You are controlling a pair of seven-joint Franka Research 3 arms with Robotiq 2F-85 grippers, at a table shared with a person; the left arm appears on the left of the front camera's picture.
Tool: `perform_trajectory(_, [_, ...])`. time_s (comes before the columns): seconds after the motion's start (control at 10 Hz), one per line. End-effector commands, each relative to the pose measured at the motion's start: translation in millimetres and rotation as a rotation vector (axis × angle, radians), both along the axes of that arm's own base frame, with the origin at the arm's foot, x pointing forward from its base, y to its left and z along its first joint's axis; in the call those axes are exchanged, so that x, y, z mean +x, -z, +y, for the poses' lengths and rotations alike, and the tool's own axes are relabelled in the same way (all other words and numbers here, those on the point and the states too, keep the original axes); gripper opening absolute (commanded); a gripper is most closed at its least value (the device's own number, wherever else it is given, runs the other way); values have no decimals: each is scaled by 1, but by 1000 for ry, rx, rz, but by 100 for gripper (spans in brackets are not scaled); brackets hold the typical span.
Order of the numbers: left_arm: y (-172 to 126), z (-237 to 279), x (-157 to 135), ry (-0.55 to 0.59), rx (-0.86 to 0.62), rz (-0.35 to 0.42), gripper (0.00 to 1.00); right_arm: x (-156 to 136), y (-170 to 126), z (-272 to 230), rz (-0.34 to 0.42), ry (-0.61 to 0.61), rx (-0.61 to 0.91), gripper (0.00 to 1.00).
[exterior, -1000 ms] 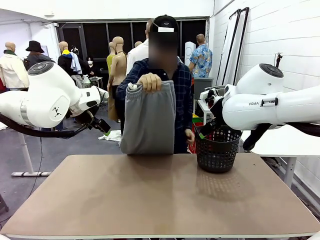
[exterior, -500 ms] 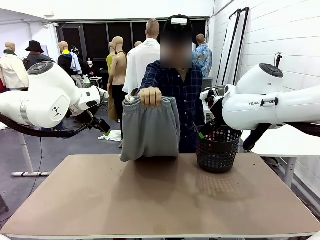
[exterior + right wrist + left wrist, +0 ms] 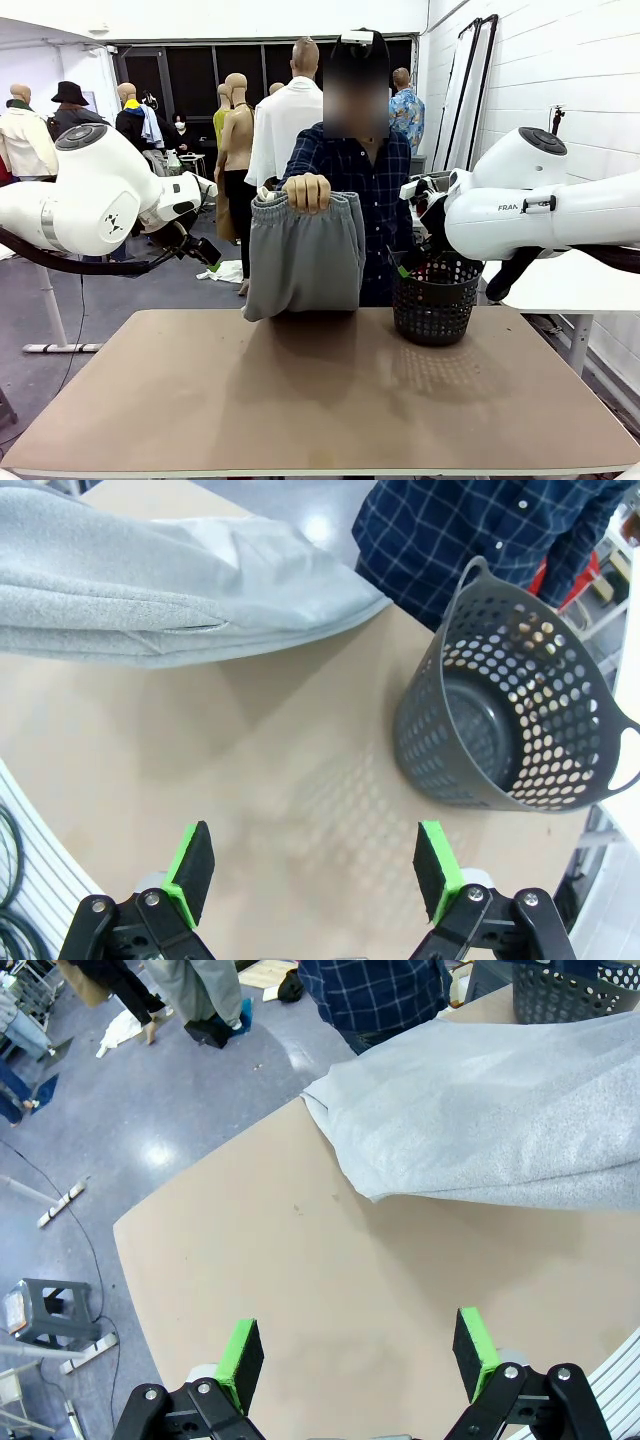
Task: Fold the training pants.
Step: Grab both ends of the Training pants handed by a person.
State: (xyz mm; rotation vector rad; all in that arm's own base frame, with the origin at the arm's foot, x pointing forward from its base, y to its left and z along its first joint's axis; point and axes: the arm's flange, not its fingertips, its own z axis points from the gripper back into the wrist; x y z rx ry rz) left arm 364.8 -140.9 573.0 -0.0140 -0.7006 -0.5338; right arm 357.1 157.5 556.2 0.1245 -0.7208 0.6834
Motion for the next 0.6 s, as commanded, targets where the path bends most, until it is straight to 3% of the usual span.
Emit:
perform_trajectory(0.0, [0, 0, 0, 2, -1, -1, 100, 0, -1, 0, 0, 3, 4, 100])
perform_trajectory(0.3, [0, 0, 0, 0, 0, 0, 100, 0, 0, 0, 0, 0, 0, 100])
perform_trajectory(0.5, [-6, -1, 4, 127, 63, -18, 100, 2, 2, 2, -70, -111, -40, 100])
